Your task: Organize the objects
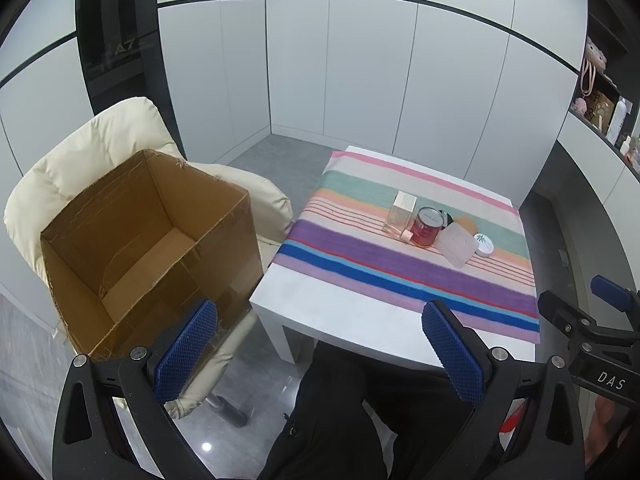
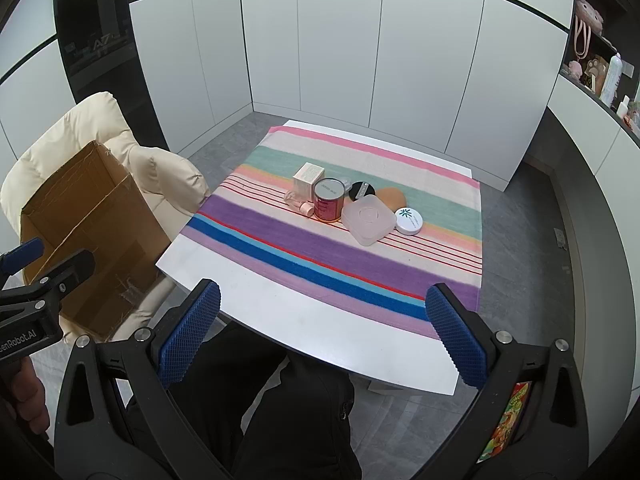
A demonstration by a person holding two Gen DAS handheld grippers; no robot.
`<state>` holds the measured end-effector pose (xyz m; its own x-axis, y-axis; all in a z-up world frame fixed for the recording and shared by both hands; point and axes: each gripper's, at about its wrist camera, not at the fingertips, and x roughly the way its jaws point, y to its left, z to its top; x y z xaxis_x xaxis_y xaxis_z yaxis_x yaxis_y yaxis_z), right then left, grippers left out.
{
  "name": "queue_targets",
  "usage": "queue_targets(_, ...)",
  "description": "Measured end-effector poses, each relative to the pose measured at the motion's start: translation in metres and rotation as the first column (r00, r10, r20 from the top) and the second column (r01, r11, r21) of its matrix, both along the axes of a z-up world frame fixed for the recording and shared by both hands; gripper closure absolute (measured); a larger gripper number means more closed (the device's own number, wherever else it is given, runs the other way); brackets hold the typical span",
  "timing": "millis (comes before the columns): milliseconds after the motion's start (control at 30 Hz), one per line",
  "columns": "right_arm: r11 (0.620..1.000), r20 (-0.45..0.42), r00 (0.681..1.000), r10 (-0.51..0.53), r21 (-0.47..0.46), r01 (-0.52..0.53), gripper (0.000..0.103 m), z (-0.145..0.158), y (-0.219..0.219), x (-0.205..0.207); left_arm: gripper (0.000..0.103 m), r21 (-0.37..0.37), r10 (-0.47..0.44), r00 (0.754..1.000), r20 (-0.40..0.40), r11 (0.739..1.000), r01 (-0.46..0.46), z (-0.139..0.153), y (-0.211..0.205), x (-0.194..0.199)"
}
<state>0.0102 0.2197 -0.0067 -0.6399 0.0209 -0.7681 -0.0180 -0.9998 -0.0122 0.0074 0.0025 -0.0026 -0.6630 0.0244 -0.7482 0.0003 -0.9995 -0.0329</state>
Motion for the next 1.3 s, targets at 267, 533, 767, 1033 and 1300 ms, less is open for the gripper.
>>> queue_targets(267,1.0,0.0,1.0,0.0,-0.001,0.0,0.0,-0.0001,0.0003,-0.0001,0.0,0.0,0.0,1.0,0.0,1.0,0.0,0.0002,-0.0002,0.0)
queue_targets(533,1.0,0.001,1.0,-0.001,0.0,0.001,0.0,-0.0014,0.0,0.0,0.0,-0.002,-0.003,1.0,0.003,1.0,0.003,0.0003,-0.0001,0.0003)
queue_targets(767,1.0,0.002,1.0,0.002,0.0,-0.002,0.0,-0.0016,0.0,0.0006,0.0,-0.002,-0.003,1.0,0.005,1.0,0.003,0.0007,0.0005,0.0)
queue_targets(1033,1.0,0.002,1.0,0.002,-0.001,-0.002,0.0,-0.0024,-0.0015,0.0015,0.0,-0.004,-0.002,1.0,0.006,1.0,0.002,0.0011,0.0009,0.0)
queue_targets(1300,1.0,0.001,1.0,0.002,-0.002,-0.002,0.0,-0.0021,-0.0014,0.0017,0.0,-0.003,-0.001,1.0,0.007,1.0,0.001,0.001,0.0019,-0.0009)
